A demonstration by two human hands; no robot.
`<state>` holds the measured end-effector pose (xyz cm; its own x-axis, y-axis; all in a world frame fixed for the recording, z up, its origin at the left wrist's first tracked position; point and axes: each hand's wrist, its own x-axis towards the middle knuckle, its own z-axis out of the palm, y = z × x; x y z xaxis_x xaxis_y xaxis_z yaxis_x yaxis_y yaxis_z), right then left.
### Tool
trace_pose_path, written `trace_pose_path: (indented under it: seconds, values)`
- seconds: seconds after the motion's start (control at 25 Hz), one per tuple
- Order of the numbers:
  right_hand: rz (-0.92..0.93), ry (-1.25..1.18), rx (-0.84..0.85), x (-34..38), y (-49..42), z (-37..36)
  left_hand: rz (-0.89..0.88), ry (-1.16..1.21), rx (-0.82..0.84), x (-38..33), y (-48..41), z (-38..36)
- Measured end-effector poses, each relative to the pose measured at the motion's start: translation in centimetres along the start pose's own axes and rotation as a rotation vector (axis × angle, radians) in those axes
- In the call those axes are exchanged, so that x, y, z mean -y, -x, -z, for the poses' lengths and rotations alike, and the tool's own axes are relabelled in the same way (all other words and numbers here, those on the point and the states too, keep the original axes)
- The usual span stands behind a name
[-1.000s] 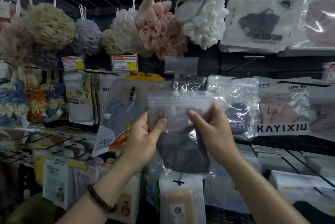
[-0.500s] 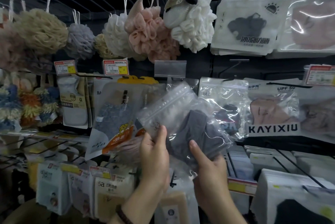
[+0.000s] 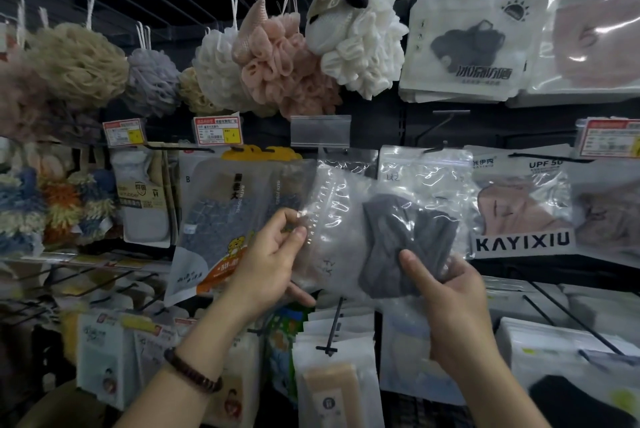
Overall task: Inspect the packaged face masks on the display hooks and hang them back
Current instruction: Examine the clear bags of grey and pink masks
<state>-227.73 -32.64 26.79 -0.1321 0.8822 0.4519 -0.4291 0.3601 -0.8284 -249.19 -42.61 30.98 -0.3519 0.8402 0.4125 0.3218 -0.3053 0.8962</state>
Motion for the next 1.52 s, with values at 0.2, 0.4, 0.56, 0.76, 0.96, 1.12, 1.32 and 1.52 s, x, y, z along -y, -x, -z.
trace_pose_path:
  seconds: [0.2, 0.4, 0.56, 0.76, 0.96, 1.12, 1.32, 1.52]
  values:
    - [0.033, 0.089, 0.064, -0.3, 0.0, 0.4, -0.022, 0.137, -0.023, 0.8, -0.2, -2.0]
    - [0.059, 0.118, 0.033, 0.3, 0.6, 0.6, 0.037, 0.211, -0.137, 0.6, -0.3, -2.8]
    - [0.073, 0.142, -0.039, -0.4, 0.7, 0.5, 0.085, 0.128, -0.124, 1.0, -0.5, -3.4]
    - [0.055, 0.106, -0.053, -0.9, 1.0, 0.8, 0.012, 0.09, -0.139, 1.1, -0.7, -3.6]
    - [0.188, 0.16, -0.068, 0.4, 1.6, 0.7, -0.106, -0.118, -0.211, 0.1, -1.2, -2.9]
    - [0.28, 0.301, -0.148, 3.2, 0.1, 2.3, -0.309, -0.39, -0.117, -1.7, -2.1, -2.3]
    - [0.416, 0.531, 0.092, 7.2, -2.8, 2.1, -0.533, -0.72, -0.003, -4.9, -3.5, -3.8]
    - [0.606, 0.467, 0.06, 7.9, -3.9, 1.4, -0.692, -0.826, -0.073, -8.2, -4.3, -7.0]
